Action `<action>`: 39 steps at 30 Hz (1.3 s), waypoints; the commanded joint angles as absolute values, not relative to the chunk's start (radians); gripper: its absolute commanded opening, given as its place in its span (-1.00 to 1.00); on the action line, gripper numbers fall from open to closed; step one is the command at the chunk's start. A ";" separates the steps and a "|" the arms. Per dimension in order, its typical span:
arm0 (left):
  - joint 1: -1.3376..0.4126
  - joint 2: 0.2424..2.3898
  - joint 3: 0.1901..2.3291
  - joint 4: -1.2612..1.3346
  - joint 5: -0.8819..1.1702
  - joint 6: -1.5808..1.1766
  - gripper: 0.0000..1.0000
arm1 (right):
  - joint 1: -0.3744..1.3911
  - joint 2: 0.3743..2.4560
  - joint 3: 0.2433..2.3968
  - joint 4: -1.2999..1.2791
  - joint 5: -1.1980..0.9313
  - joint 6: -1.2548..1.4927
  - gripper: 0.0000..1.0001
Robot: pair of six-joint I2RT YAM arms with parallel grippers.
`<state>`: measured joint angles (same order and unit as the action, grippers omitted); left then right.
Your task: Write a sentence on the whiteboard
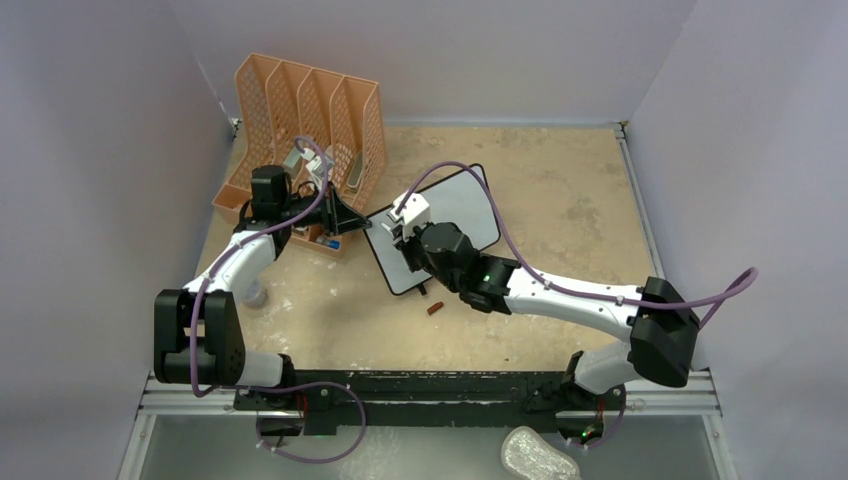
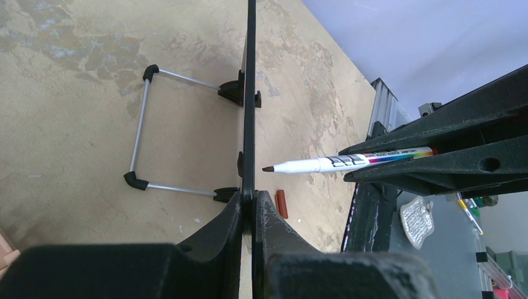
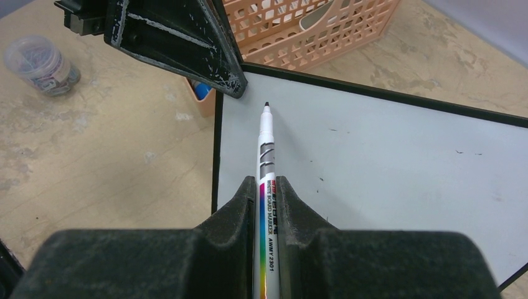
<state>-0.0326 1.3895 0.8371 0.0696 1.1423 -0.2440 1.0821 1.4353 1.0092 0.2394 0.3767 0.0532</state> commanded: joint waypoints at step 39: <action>-0.029 1.373 0.834 0.087 1.192 -0.252 -1.00 | 1.090 1.479 1.094 0.270 0.420 0.054 -1.00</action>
